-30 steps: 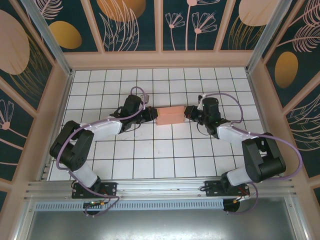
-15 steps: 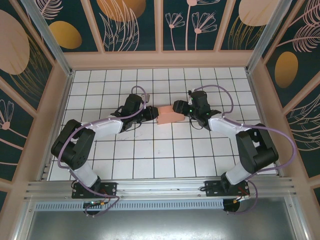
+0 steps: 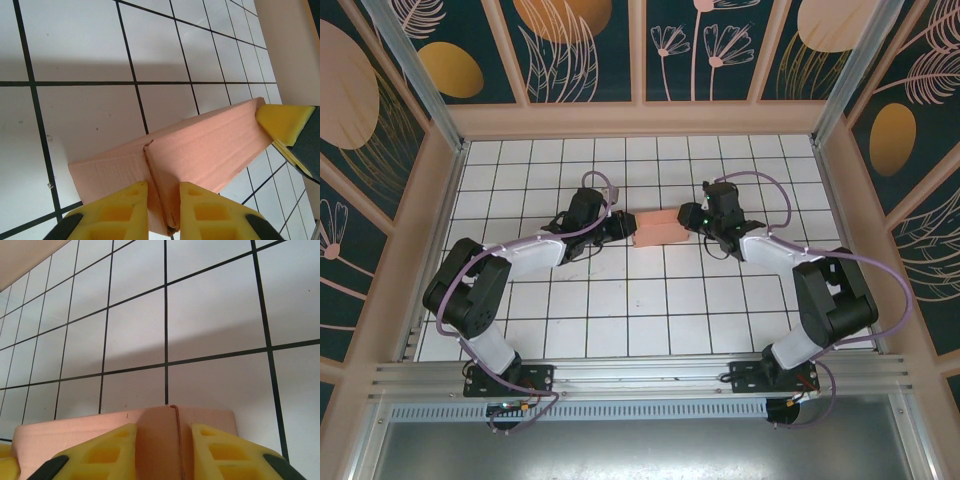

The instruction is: Fold the paper box

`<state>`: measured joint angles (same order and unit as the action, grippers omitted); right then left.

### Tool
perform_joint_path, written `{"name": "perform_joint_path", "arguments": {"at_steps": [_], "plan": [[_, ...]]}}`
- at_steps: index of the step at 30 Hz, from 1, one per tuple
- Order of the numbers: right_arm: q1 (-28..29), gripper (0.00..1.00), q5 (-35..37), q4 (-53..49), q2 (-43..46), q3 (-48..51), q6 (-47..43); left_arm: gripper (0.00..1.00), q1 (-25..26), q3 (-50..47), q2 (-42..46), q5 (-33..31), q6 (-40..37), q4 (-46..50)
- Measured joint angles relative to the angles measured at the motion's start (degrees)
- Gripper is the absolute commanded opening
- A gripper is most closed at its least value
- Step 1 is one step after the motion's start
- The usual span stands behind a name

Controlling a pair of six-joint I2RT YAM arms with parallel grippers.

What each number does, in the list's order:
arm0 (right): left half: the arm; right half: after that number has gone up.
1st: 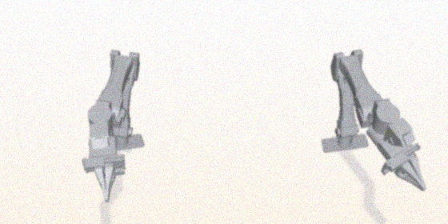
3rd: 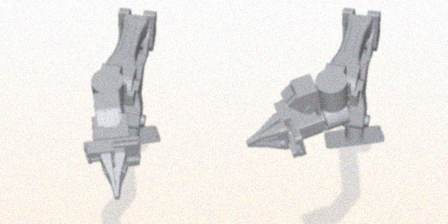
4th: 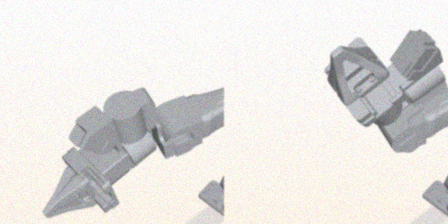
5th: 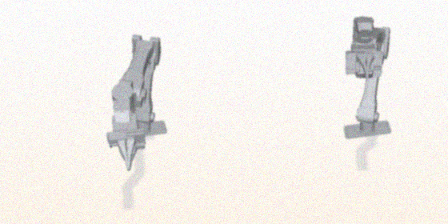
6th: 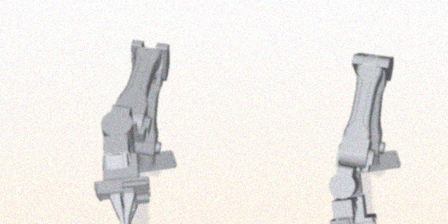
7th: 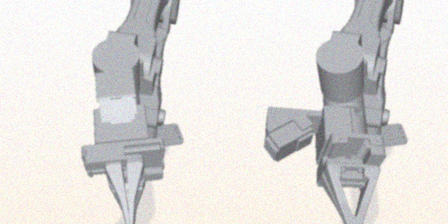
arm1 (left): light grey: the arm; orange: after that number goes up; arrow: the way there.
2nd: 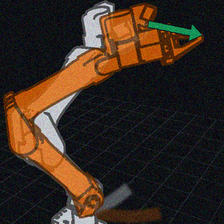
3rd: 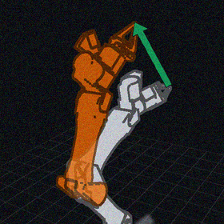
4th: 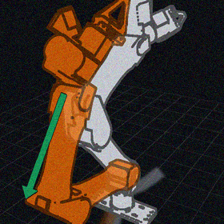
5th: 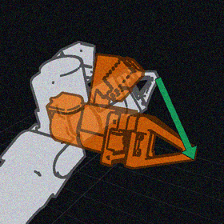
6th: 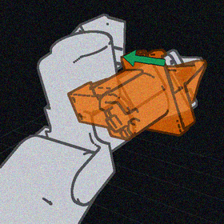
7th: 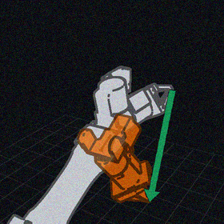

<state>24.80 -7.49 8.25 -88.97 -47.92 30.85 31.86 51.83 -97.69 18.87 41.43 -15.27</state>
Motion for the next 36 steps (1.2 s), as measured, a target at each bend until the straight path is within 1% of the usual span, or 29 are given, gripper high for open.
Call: {"name": "perform_joint_path", "arguments": {"at_steps": [2, 3, 4, 6, 8, 9, 12, 16, 17, 19, 22, 25, 29, 32, 36], "plan": [[-0.4, 0.06, -1.0, 0.8, 0.1, 0.5, 0.6, 0.18, 0.0, 0.0, 0.0, 0.0, 0.0, -0.1], [-0.7, 0.09, -1.4, 1.0, 0.1, 0.6, 0.9, 0.20, 0.0, 0.1, -0.1, 0.0, 0.0, 0.0], [-0.7, 0.15, -1.6, 1.2, 0.1, 0.7, 0.9, 0.22, 0.0, 0.2, -0.1, 0.0, 0.0, 0.0], [-0.8, 0.36, -1.8, 1.4, 0.3, 0.8, 1.1, 0.34, 0.0, 0.5, -0.2, 0.0, -0.1, 0.3], [-0.8, 0.50, -1.9, 1.3, 0.5, 0.9, 1.0, 0.48, 0.0, 1.3, -0.6, 0.2, -0.7, 1.7], [-0.8, 0.55, -1.9, 1.0, 0.6, 0.9, 1.0, 0.54, 0.0, 1.8, -0.8, 0.2, -0.9, 2.7], [-0.8, 0.64, -1.8, 0.2, 1.4, 0.9, 0.4, 0.72, 0.1, 4.3, -1.6, 0.1, -1.6, 6.8], [-0.8, 0.68, -1.5, -0.9, 3.4, 0.9, -0.7, 0.91, 0.4, 7.4, -1.7, -0.1, -3.3, 12.4], [-0.8, 0.69, -1.3, -1.2, 3.9, 0.9, -1.0, 0.98, 0.4, 8.1, -1.7, -0.2, -3.8, 13.1], [-0.8, 0.70, -0.5, -1.7, 4.7, 0.9, -1.7, 0.99, 0.5, 9.3, -1.7, -0.5, -5.6, 13.6], [-0.9, 0.71, 1.0, -2.6, 6.1, 0.9, -2.3, 0.99, 0.5, 9.4, -0.4, -0.7, -11.7, 12.9], [-2.1, 0.70, 1.3, -2.6, 8.0, 1.2, -2.2, 0.99, 0.5, 9.1, 2.4, -0.6, -20.7, 10.6], [-5.0, 0.70, 1.5, -2.1, 11.7, 3.9, -1.8, 0.99, 0.8, 9.9, 5.1, -1.6, -33.4, 6.5], [-6.5, 0.71, 1.6, -2.1, 13.8, 6.2, -1.6, 0.98, 1.1, 13.8, 3.4, -1.0, -42.4, 7.0], [-8.7, 0.70, 1.7, -2.2, 16.8, 9.2, -1.2, 0.95, 2.2, 24.4, -4.2, 0.2, -53.0, 12.0]]}}
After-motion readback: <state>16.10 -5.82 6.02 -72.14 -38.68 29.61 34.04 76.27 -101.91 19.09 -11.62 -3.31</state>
